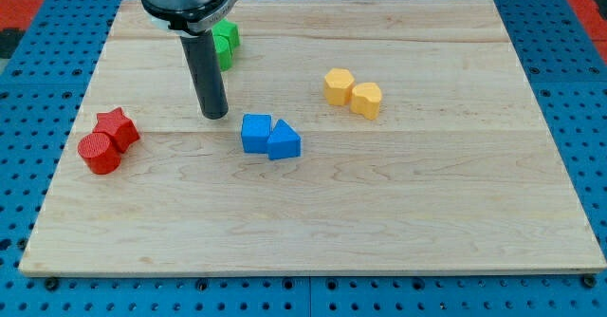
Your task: Push the green blocks into the red blocks
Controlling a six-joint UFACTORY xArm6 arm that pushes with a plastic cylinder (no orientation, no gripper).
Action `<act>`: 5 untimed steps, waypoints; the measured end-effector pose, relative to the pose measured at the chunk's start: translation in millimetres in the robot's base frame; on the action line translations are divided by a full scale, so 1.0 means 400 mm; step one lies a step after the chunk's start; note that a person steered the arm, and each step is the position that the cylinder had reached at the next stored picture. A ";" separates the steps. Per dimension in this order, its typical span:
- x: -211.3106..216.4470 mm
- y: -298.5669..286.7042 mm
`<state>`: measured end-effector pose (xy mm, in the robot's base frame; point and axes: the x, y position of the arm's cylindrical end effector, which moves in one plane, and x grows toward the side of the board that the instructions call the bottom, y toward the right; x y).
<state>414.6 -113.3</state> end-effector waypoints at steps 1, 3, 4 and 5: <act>0.000 -0.001; 0.000 0.009; 0.000 0.043; -0.012 0.093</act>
<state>409.6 -76.0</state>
